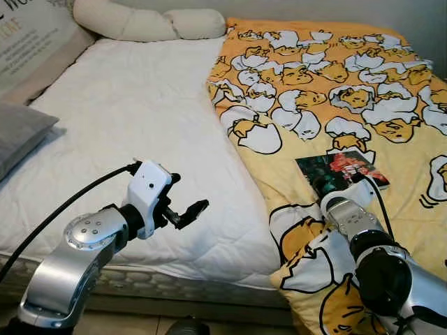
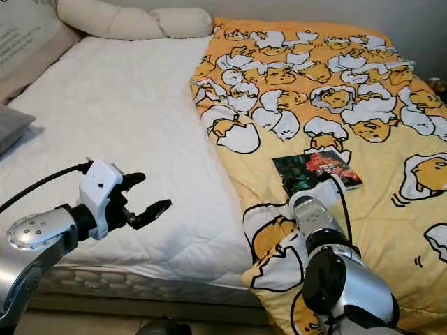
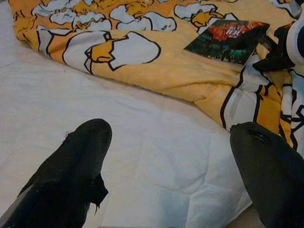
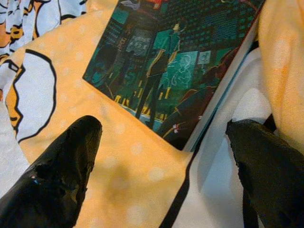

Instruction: Clean up the room

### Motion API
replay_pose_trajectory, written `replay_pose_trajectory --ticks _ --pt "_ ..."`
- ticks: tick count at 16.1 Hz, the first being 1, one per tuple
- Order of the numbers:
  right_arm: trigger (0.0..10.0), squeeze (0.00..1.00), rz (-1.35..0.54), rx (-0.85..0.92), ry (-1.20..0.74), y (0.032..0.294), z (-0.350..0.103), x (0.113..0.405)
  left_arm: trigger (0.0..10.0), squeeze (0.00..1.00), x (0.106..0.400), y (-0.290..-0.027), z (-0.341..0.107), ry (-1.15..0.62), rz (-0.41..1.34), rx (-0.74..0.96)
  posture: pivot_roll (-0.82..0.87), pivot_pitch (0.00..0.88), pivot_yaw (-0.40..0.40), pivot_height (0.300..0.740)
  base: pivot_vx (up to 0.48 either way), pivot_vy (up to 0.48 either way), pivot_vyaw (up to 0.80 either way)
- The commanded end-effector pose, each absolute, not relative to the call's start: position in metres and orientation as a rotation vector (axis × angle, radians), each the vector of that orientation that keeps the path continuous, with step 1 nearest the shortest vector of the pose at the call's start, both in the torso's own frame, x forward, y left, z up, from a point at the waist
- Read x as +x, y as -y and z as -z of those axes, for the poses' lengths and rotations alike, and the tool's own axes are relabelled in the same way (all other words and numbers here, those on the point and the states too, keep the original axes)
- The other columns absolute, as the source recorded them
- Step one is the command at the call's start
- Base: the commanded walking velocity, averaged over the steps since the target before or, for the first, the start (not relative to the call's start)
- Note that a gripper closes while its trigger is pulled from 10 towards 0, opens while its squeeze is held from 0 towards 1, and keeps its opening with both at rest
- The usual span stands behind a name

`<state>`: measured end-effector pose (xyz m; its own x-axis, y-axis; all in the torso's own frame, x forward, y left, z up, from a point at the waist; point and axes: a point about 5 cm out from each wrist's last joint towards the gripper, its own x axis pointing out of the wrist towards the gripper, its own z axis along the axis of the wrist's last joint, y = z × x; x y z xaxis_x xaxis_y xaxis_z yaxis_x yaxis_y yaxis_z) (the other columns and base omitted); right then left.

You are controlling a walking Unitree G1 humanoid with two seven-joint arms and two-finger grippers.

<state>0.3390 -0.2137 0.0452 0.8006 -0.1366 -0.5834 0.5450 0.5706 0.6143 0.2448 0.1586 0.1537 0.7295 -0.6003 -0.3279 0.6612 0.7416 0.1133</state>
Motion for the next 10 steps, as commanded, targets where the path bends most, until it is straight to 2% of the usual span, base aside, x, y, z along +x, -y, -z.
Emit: replay_pose_trajectory --ticks 1,7,10 --pt "10.0 0.0 0.421 0.91 -0.471 0.217 -0.053 0.344 10.0 0.0 0.242 -0.161 -0.157 -0.282 0.7 0.241 0.19 0.073 0.054 0.74 0.0 0.0 0.0" --pt "10.0 0.0 0.406 1.033 -0.309 0.223 -0.072 0.355 10.0 0.0 0.235 -0.169 -0.167 -0.248 0.645 0.235 0.22 0.172 0.039 0.74 0.0 0.0 0.0" --pt "10.0 0.0 0.388 1.06 -0.302 0.218 -0.07 0.355 10.0 0.0 0.229 -0.17 -0.17 -0.245 0.629 0.23 0.24 0.197 0.03 0.74 0.0 0.0 0.0"
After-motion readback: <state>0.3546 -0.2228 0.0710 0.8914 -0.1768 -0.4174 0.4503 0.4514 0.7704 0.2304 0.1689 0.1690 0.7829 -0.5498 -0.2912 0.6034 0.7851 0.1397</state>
